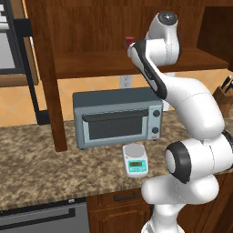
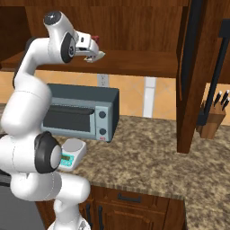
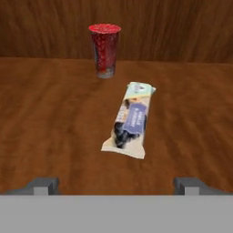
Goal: Pick the bar and place it on the digital scale for weighing, and close the cabinet.
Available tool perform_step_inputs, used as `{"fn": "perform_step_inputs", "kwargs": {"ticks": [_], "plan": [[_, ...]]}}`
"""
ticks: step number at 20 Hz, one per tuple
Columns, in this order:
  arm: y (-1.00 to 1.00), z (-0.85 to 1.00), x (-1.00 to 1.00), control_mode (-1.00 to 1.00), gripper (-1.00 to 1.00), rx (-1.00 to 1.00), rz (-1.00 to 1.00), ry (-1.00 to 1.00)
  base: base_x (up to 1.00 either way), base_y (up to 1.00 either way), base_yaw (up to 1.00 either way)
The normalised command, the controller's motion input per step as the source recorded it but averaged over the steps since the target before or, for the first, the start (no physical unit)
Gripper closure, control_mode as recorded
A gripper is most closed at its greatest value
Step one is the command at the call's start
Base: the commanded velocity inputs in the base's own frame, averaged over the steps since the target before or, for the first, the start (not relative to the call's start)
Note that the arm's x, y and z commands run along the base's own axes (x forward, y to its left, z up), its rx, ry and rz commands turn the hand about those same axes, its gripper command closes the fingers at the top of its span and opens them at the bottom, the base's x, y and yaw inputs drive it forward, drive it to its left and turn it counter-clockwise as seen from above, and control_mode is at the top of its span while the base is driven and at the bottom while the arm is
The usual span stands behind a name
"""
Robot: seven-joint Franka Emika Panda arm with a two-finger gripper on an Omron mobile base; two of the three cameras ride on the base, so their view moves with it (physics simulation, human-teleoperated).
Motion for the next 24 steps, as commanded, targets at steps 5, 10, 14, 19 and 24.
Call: {"fn": "perform_step_inputs", "kwargs": {"ticks": [5, 10, 14, 19, 24], "plan": [[-0.22, -0.06, 0.0, -1.0, -1.0, 0.0, -0.03, 0.01, 0.0, 0.0, 0.0], [-0.02, -0.32, 0.23, -1.0, -1.0, 0.0, -0.01, 0.01, 0.0, 0.0, 0.0], [0.0, -0.21, 0.51, -1.0, -1.0, 0.0, 0.04, 0.0, 0.0, 0.0, 0.0], [-0.02, -0.11, 0.32, -1.0, -1.0, 0.0, 0.02, 0.0, 0.0, 0.0, 0.0], [0.0, 0.0, 0.43, -1.0, -1.0, 0.0, 0.0, 0.0, 0.0, 0.0, 0.0]]}}
